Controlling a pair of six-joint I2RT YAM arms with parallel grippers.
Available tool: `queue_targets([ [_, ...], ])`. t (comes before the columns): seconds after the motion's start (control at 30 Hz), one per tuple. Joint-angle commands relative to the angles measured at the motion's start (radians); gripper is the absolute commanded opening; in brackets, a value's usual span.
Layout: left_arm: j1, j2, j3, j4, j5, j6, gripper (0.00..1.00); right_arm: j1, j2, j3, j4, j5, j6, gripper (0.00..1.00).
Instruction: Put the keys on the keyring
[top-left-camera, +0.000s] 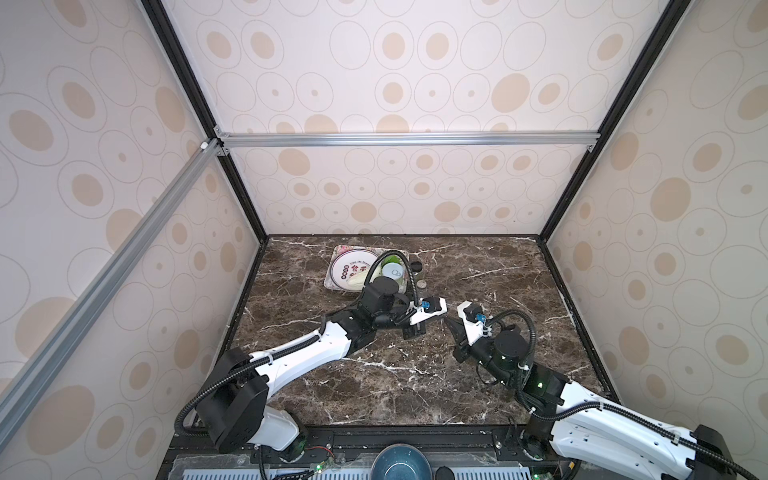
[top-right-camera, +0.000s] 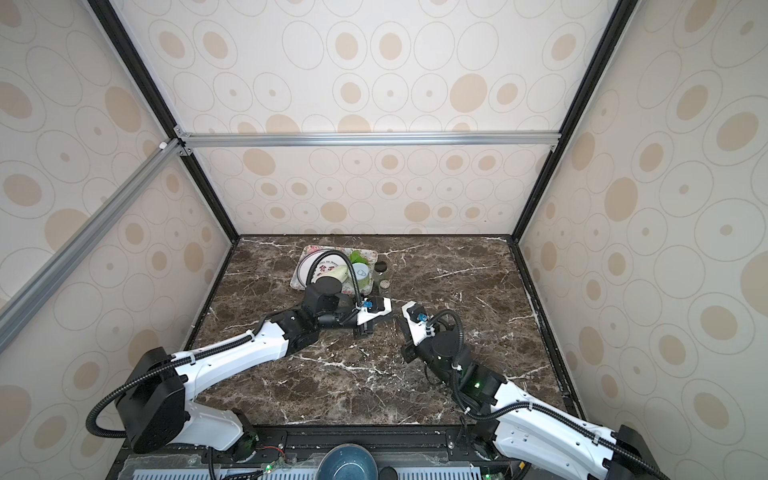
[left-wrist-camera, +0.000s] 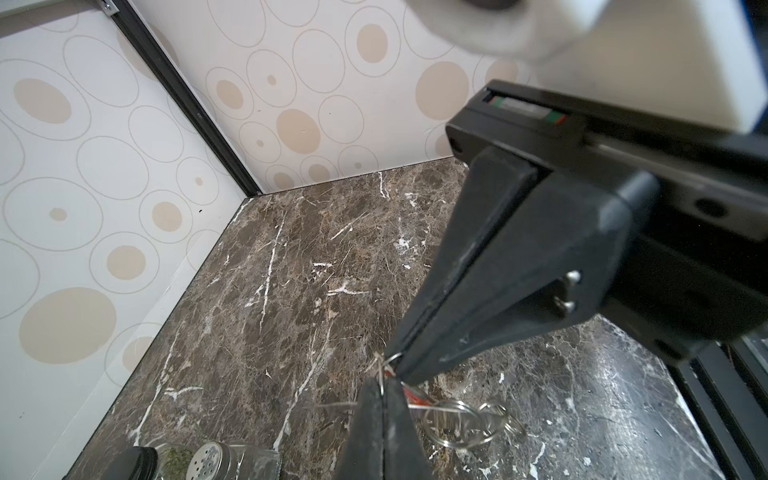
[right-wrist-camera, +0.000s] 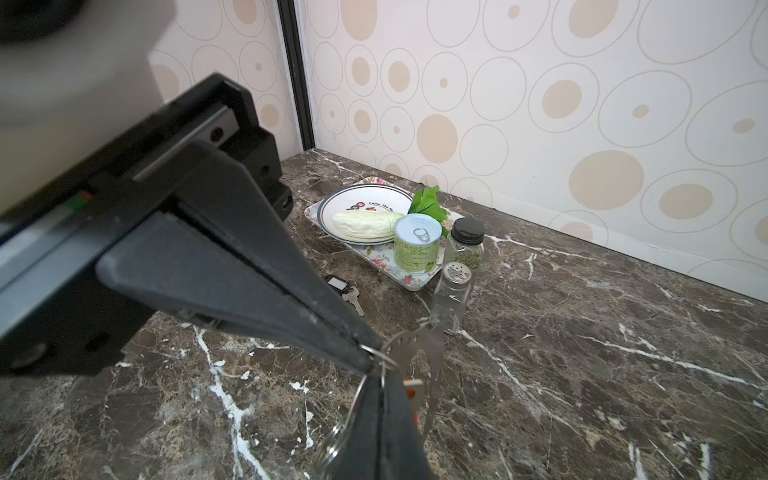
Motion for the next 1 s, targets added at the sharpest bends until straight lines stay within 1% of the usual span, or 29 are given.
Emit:
queue_targets([
  [0.0, -0.018, -0.011, 0.041, 0.016, 0.034, 0.028, 0.00, -0.016, -0.005, 0.017, 0.021, 0.033, 0.031, 0.00],
  [0.07, -0.018, -0.015, 0.032, 0.032, 0.027, 0.022, 0.00, -0.036, -0.005, 0.014, 0.011, 0.039, 0.059, 0.00],
  [0.23, -0.018, -0.032, 0.014, 0.055, 0.038, 0.020, 0.00, -0.084, -0.004, 0.002, 0.010, -0.005, 0.109, 0.00],
  [0.5, -0.017, -0.037, 0.003, 0.075, 0.014, 0.000, 0.00, -0.089, 0.000, -0.006, 0.022, -0.030, 0.112, 0.00],
  [0.57, -0.018, -0.044, -0.005, 0.112, 0.002, -0.010, 0.00, -0.088, 0.000, -0.010, 0.024, -0.034, 0.112, 0.00],
  [0.97, -0.019, -0.075, -0.046, 0.175, -0.031, -0.033, 0.00, -0.088, 0.015, -0.020, 0.025, -0.016, 0.106, 0.00],
])
